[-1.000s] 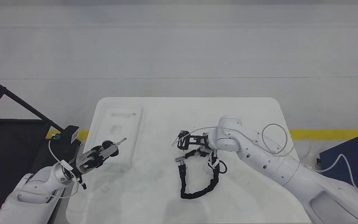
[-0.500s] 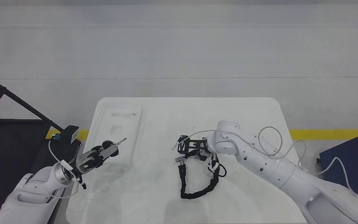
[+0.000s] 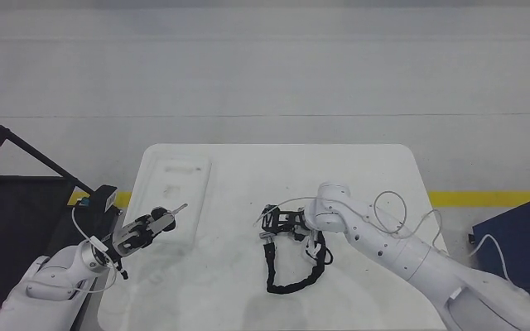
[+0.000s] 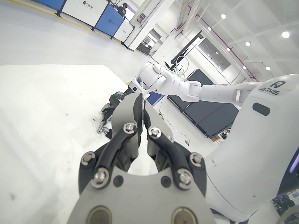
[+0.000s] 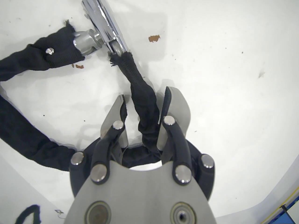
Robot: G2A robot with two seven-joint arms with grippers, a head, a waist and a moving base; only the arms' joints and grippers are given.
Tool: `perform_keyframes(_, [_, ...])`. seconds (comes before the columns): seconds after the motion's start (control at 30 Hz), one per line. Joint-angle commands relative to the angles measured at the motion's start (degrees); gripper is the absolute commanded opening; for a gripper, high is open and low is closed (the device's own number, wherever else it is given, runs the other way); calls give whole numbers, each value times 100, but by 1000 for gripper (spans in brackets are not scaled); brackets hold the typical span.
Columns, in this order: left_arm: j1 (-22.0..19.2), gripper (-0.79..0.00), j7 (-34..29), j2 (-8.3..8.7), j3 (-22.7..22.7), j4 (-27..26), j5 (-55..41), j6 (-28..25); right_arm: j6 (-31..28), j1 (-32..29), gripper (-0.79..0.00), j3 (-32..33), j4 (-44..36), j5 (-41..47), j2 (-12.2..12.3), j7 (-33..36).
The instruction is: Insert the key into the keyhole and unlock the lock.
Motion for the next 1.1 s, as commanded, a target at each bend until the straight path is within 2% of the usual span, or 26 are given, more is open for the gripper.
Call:
perform_keyframes(0.0, [0, -785, 0, 0, 0, 0, 0, 0, 18, -4, -622, 10, 21, -49, -18, -46])
perform_keyframes(0.03, [0, -785, 0, 0, 0, 0, 0, 0, 22, -5, -785, 13, 11, -110, -25, -78])
perform_keyframes(0.27, [0, -785, 0, 0, 0, 0, 0, 0, 29, -62, -785, 187, -293, -539, 35, -275])
perform_keyframes(0.57, [0, -785, 0, 0, 0, 0, 0, 0, 50, -438, -785, 730, -1269, -1381, 368, -556])
perform_keyframes(0.8, [0, -785, 0, 0, 0, 0, 0, 0, -56, -1160, -785, 1574, -2015, -1877, 766, -1614])
perform_keyframes(1.07, [0, -785, 0, 0, 0, 0, 0, 0, -373, -2028, -785, 2508, -2232, -1796, 1063, -3585])
